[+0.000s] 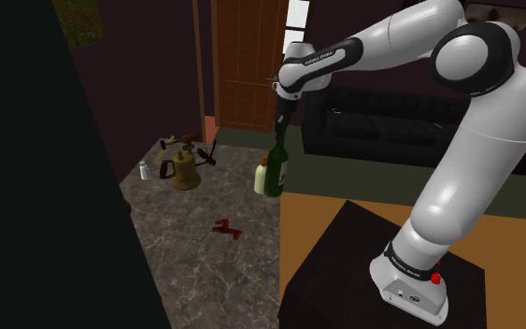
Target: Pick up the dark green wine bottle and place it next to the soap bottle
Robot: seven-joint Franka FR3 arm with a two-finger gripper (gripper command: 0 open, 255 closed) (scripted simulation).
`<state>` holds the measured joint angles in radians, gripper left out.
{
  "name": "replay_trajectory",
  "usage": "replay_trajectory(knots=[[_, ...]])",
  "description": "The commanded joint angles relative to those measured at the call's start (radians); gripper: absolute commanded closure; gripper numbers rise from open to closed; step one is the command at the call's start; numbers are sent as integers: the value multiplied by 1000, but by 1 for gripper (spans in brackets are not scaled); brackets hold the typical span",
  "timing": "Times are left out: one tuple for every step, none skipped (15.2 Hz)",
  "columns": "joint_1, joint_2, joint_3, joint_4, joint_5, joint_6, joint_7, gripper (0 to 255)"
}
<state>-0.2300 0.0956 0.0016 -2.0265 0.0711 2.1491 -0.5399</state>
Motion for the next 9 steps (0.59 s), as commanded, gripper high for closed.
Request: replay_trajectory(knots=[[0,11,1,-14,1,26,-1,255],[1,17,1,-20,2,39,-2,255],[1,23,1,-27,2,51,-3,255],[1,29,1,-33,3,64,-4,255],[1,36,1,-39,4,76,-5,255],[1,42,1,-45,4,88,-6,255],[1,49,1,-51,5,101,-7,255],[1,56,1,-56,6,113,-8,255],[1,63,2,-61,6,125,-9,255]])
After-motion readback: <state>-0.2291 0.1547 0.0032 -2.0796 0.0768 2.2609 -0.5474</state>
